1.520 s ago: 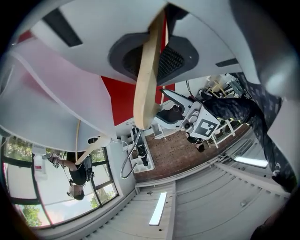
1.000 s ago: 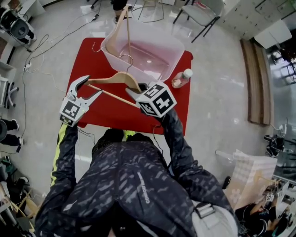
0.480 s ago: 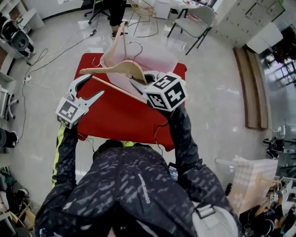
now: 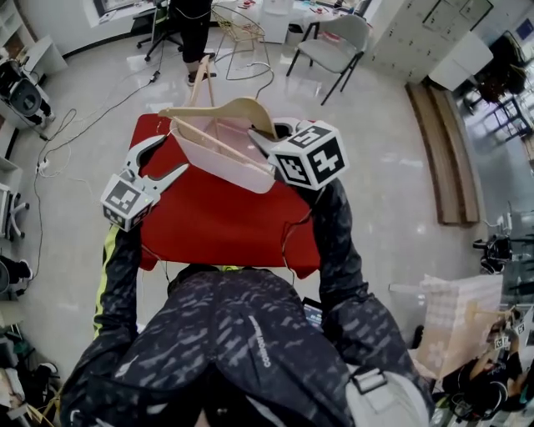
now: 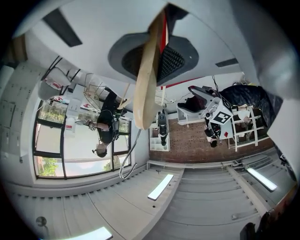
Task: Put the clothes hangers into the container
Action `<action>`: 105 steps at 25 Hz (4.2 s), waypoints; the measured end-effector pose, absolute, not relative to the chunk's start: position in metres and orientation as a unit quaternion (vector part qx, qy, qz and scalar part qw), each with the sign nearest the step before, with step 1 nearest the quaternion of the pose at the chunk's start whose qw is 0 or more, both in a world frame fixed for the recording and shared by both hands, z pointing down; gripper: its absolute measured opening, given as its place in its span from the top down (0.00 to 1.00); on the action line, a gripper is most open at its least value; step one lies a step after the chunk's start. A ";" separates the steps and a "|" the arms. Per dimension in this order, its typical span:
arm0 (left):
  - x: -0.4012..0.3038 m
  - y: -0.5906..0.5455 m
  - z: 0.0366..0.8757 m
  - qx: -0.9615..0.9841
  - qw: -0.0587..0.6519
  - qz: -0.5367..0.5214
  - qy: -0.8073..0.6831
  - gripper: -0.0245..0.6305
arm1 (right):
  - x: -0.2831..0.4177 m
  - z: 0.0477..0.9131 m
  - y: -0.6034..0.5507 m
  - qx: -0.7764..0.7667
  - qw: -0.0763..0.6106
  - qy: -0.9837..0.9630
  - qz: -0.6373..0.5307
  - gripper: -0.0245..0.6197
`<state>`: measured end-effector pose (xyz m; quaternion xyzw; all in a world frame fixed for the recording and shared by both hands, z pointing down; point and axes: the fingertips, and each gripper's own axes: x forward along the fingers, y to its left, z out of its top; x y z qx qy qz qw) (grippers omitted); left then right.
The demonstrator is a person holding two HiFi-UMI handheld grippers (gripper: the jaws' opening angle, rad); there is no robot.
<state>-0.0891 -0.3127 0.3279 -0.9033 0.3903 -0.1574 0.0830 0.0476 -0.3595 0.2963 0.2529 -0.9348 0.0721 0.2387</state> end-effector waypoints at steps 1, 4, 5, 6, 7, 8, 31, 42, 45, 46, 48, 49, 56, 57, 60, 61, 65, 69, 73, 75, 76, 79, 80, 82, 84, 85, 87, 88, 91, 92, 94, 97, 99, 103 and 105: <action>-0.087 -0.315 0.328 -0.905 0.082 -0.157 0.386 0.52 | 0.053 0.297 -0.364 0.262 0.244 -0.931 0.072 0.90; -0.078 -0.321 0.332 -0.912 0.077 -0.157 0.371 0.52 | 0.068 0.302 -0.376 0.287 0.267 -0.917 0.070 0.90; -0.075 -0.323 0.334 -0.914 0.074 -0.158 0.366 0.52 | 0.073 0.304 -0.380 0.294 0.276 -0.913 0.069 0.90; -0.072 -0.325 0.336 -0.916 0.072 -0.158 0.361 0.52 | 0.077 0.308 -0.383 0.300 0.285 -0.908 0.069 0.90; -0.070 -0.326 0.338 -0.918 0.069 -0.159 0.356 0.52 | 0.080 0.311 -0.386 0.305 0.294 -0.903 0.069 0.90; -0.070 -0.327 0.340 -0.920 0.067 -0.160 0.352 0.52 | 0.081 0.314 -0.390 0.310 0.303 -0.899 0.068 0.90; -0.083 -0.351 0.401 -0.939 -0.026 -0.155 0.305 0.52 | 0.029 0.396 -0.460 0.292 0.464 -0.833 0.076 0.90; -0.082 -0.348 0.418 -0.940 -0.046 -0.148 0.303 0.52 | 0.019 0.432 -0.460 0.271 0.475 -0.830 0.106 0.90; -0.084 -0.353 0.415 -0.940 -0.047 -0.148 0.304 0.52 | 0.012 0.429 -0.467 0.271 0.468 -0.836 0.094 0.90; -0.084 -0.354 0.414 -0.940 -0.047 -0.148 0.304 0.52 | 0.007 0.425 -0.470 0.271 0.460 -0.841 0.084 0.90; -0.085 -0.353 0.414 -0.940 -0.047 -0.149 0.304 0.52 | 0.003 0.420 -0.472 0.271 0.450 -0.848 0.072 0.90; -0.085 -0.352 0.414 -0.940 -0.047 -0.150 0.304 0.52 | 0.002 0.418 -0.472 0.273 0.446 -0.850 0.070 0.90; -0.085 -0.347 0.415 -0.939 -0.046 -0.146 0.307 0.52 | 0.006 0.415 -0.466 0.292 0.419 -0.855 0.092 0.78; -0.086 -0.347 0.415 -0.939 -0.045 -0.145 0.307 0.52 | 0.006 0.411 -0.468 0.299 0.416 -0.855 0.084 0.78; -0.089 -0.349 0.413 -0.940 -0.049 -0.138 0.309 0.52 | 0.006 0.399 -0.473 0.317 0.400 -0.858 0.058 0.78; -0.090 -0.350 0.412 -0.939 -0.052 -0.136 0.311 0.52 | 0.007 0.398 -0.473 0.323 0.394 -0.858 0.057 0.78; -0.086 -0.352 0.403 -0.936 -0.058 -0.117 0.326 0.52 | 0.015 0.395 -0.462 0.335 0.376 -0.862 0.061 0.90; -0.073 -0.345 0.396 -0.940 -0.073 -0.099 0.318 0.52 | 0.018 0.396 -0.443 0.327 0.361 -0.871 0.065 0.91; -0.056 -0.337 0.390 -0.943 -0.071 -0.109 0.307 0.54 | 0.018 0.391 -0.426 0.319 0.337 -0.883 0.069 0.92; -0.046 -0.330 0.388 -0.944 -0.072 -0.114 0.301 0.57 | 0.023 0.394 -0.415 0.313 0.340 -0.884 0.072 0.92; -0.042 -0.326 0.387 -0.945 -0.074 -0.113 0.298 0.60 | 0.025 0.394 -0.409 0.309 0.341 -0.885 0.073 0.93; -0.035 -0.317 0.381 -0.946 -0.074 -0.111 0.297 0.69 | 0.025 0.393 -0.398 0.300 0.334 -0.891 0.071 0.93; -0.034 -0.314 0.379 -0.946 -0.071 -0.111 0.297 0.74 | 0.025 0.392 -0.395 0.299 0.331 -0.892 0.070 0.93; -0.032 -0.308 0.378 -0.946 -0.071 -0.112 0.296 0.85 | 0.026 0.390 -0.389 0.298 0.326 -0.894 0.071 0.93; -0.028 -0.298 0.378 -0.948 -0.077 -0.114 0.287 0.89 | 0.027 0.390 -0.382 0.297 0.323 -0.896 0.076 0.93; -0.025 -0.294 0.377 -0.949 -0.079 -0.117 0.281 0.91 | 0.028 0.389 -0.379 0.297 0.318 -0.897 0.076 0.93; -0.021 -0.290 0.377 -0.950 -0.082 -0.121 0.276 0.93 | 0.030 0.389 -0.374 0.297 0.312 -0.899 0.077 0.93; -0.020 -0.290 0.376 -0.950 -0.083 -0.122 0.277 0.93 | 0.031 0.391 -0.371 0.295 0.314 -0.899 0.079 0.93; -0.019 -0.288 0.374 -0.948 -0.087 -0.120 0.281 0.94 | 0.033 0.396 -0.361 0.291 0.314 -0.900 0.083 0.93; -0.019 -0.286 0.374 -0.948 -0.089 -0.119 0.281 0.94 | 0.032 0.397 -0.357 0.291 0.314 -0.900 0.084 0.93; -0.019 -0.283 0.375 -0.948 -0.090 -0.116 0.282 0.94 | 0.029 0.398 -0.349 0.293 0.310 -0.901 0.084 0.93; -0.014 -0.274 0.374 -0.948 -0.095 -0.104 0.285 0.94 | 0.032 0.398 -0.333 0.296 0.309 -0.900 0.087 0.93; -0.009 -0.265 0.373 -0.948 -0.100 -0.099 0.285 0.94 | 0.037 0.401 -0.320 0.296 0.313 -0.898 0.090 0.93; -0.016 -0.250 0.374 -0.949 -0.104 -0.093 0.281 0.94 | 0.031 0.407 -0.300 0.301 0.310 -0.897 0.096 0.93; -0.027 -0.238 0.374 -0.949 -0.107 -0.088 0.282 0.94 | 0.021 0.410 -0.285 0.303 0.314 -0.895 0.098 0.93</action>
